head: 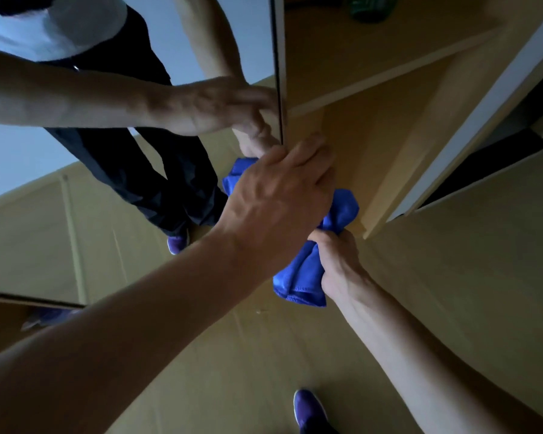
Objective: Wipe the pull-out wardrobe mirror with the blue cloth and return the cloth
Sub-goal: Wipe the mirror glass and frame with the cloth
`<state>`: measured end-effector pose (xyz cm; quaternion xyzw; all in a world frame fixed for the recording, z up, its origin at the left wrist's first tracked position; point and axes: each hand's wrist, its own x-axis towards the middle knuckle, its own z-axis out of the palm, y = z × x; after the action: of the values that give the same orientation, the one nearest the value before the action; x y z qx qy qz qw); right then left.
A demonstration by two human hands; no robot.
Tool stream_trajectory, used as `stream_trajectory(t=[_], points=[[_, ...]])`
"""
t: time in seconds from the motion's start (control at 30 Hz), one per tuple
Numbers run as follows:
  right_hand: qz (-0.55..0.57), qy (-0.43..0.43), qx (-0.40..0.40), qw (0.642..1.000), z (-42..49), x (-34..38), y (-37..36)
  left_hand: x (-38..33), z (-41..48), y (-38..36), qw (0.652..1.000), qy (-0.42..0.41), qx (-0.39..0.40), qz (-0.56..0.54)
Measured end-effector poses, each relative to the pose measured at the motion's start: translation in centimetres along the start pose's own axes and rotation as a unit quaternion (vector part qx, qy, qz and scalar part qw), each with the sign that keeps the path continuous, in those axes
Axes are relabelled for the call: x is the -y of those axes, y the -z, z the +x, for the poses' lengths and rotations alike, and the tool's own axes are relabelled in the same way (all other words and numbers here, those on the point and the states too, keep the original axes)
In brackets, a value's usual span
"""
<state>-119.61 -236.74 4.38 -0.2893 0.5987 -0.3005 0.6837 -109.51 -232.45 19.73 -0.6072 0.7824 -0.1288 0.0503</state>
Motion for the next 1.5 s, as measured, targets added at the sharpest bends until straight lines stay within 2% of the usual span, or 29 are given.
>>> stream_trajectory(t=[0.2, 0.3, 0.43, 0.53, 0.67, 0.93, 1.33, 1.5], points=[[-0.019, 0.006, 0.016, 1.0, -1.0, -0.5, -0.3, 1.1, 1.0, 3.0, 0.995, 0.043, 0.044, 0.075], [-0.043, -0.005, 0.017, 0.999, -1.2, 0.3, -0.1, 1.0, 0.4, 4.0, 0.99, 0.036, 0.07, 0.116], [-0.085, 0.054, 0.023, 0.995, -2.2, 2.9, -0.2, 1.7, 0.3, 5.7, 0.983, 0.037, 0.052, 0.172], [-0.089, 0.112, 0.025, 0.989, -3.1, 5.0, -0.3, 2.4, 0.7, 6.9, 0.983, 0.031, 0.042, 0.175], [-0.096, 0.114, 0.032, 0.988, -3.9, 6.4, 0.0, 1.8, 0.3, 8.1, 0.971, 0.015, 0.052, 0.233], [-0.202, 0.052, 0.039, 0.977, -4.3, 5.7, 1.7, 1.4, 0.4, 9.0, 0.972, 0.005, 0.077, 0.22], [-0.179, 0.116, 0.052, 0.976, -7.4, 10.6, 0.7, 2.0, 0.9, 11.0, 0.967, 0.027, 0.093, 0.237], [-0.173, 0.131, 0.061, 0.974, -8.4, 11.6, 1.0, 2.8, 1.5, 13.0, 0.965, 0.033, 0.07, 0.252]])
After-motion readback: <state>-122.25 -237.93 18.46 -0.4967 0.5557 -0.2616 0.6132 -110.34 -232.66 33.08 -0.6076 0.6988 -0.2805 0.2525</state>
